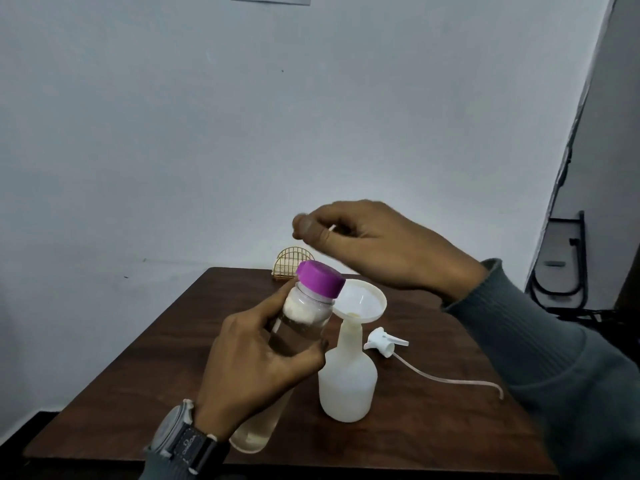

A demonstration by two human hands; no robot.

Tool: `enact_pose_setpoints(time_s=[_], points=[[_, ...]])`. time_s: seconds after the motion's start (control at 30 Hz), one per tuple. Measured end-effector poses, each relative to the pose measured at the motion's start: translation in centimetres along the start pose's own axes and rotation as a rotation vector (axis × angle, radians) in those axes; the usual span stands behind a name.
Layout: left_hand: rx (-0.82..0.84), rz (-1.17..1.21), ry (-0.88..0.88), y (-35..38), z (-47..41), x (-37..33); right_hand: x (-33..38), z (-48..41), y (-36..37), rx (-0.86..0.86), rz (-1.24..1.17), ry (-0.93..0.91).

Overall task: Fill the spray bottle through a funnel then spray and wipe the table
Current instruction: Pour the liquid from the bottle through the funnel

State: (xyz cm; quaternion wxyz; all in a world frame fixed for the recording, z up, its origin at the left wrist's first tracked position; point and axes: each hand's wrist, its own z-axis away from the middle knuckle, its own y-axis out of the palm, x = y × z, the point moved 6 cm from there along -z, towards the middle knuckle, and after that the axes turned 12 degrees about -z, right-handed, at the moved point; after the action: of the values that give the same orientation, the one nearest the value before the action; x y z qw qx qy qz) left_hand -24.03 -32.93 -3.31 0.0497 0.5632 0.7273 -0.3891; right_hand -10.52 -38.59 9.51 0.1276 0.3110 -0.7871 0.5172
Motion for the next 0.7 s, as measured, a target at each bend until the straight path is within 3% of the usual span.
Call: enact_pose_setpoints(time_s=[0.07,0.23,0.4,0.7], points=[[-0.005,0.009,0.015,0.0,0.0,-0.2,-0.9,0.1,1.0,0.092,0.150,0.068],[-0.034,0.016,0.036,-0.4,0.0,-0.2,-0.6,0.6,1.7,0.105,-0.382,0.048],[-0.025,0.014,0.020,-0.4,0.0,-0.5,-1.1,0.5,1.9,0.107,0.063,0.069],[-0.055,-0.042,0.063,0.4,0.0,-0.9,-0.4,1.8,0.5,0.041,-0.031,0.017]])
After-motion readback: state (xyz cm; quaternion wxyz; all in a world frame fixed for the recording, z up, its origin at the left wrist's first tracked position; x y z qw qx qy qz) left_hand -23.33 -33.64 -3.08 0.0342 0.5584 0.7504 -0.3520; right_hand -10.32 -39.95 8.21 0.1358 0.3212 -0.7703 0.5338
